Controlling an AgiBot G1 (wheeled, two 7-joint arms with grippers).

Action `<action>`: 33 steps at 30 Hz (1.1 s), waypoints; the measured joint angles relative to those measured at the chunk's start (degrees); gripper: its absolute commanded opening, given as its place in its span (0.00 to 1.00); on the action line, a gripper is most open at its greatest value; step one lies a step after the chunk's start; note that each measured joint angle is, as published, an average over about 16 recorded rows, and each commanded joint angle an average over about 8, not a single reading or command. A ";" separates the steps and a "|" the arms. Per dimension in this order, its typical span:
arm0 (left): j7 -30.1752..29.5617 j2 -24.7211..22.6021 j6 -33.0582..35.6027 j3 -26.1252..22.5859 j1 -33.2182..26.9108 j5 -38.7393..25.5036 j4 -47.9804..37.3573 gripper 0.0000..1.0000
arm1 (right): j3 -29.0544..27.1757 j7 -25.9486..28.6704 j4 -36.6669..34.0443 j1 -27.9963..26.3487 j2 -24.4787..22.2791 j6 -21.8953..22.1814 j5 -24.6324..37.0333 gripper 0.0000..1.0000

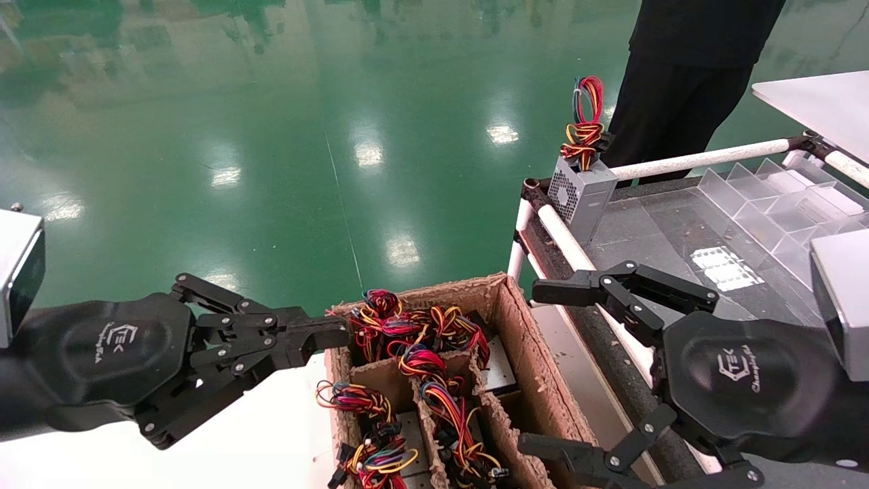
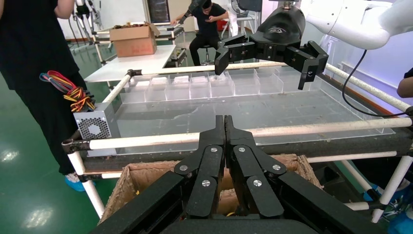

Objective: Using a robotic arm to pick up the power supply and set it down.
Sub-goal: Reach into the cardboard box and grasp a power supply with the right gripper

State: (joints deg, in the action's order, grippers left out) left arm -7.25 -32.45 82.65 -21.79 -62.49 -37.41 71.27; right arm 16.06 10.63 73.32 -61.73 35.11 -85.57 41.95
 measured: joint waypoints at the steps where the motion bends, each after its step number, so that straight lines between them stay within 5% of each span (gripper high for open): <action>1: 0.00 0.00 0.00 0.00 0.00 0.00 0.00 1.00 | 0.00 0.00 -0.01 0.00 0.00 0.01 0.00 1.00; 17: 0.00 0.00 0.00 0.00 0.00 0.00 0.00 1.00 | 1.90 -0.35 -4.13 -2.24 2.34 3.59 5.24 1.00; 33: 0.00 0.00 0.00 0.00 0.00 0.00 0.00 1.00 | 11.42 -3.18 -23.61 -15.69 15.41 8.65 23.73 1.00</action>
State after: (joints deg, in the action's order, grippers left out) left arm -7.25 -32.45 82.65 -21.80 -62.49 -37.40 71.27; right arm 27.48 7.45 49.71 -77.41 50.52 -76.92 65.68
